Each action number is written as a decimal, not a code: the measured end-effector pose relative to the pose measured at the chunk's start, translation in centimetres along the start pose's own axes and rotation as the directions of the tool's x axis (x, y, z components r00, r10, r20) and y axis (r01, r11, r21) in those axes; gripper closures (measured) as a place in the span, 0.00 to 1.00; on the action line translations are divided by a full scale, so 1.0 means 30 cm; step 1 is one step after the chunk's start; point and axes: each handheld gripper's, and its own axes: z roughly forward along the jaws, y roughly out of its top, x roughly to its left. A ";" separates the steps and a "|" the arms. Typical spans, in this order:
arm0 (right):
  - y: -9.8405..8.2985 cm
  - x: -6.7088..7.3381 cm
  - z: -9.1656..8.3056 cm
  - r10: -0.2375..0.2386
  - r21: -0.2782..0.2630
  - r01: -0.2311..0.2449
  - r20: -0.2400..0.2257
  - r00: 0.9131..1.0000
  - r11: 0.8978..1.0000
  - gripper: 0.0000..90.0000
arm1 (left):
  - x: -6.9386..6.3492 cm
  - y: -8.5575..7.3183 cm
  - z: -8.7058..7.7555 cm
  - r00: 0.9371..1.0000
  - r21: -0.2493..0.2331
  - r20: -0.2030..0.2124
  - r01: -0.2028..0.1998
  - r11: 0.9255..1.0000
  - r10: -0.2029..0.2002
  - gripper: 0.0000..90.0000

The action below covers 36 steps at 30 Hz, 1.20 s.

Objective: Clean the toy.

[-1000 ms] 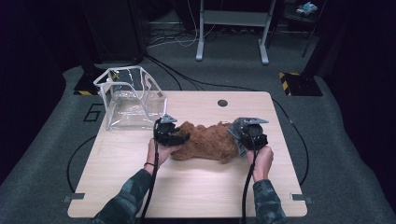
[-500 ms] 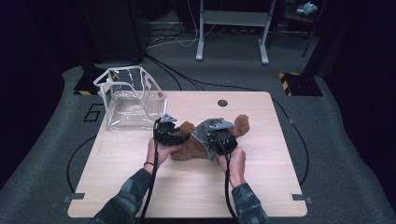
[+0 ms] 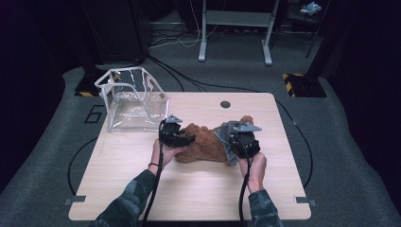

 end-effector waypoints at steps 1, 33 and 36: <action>0.000 0.000 0.000 0.000 0.000 0.000 0.000 1.000 1.000 0.86 | 0.000 0.000 0.000 1.000 0.000 0.000 0.000 1.000 0.000 0.53; -0.001 0.100 0.085 -0.065 0.042 0.069 -0.096 0.993 0.997 0.86 | -0.013 0.000 0.027 0.999 -0.015 0.030 0.015 1.000 -0.014 0.56; -0.019 0.032 0.078 0.002 0.037 0.002 -0.107 0.994 0.999 0.87 | -0.003 0.002 0.014 0.998 -0.046 0.058 0.026 0.999 -0.023 0.55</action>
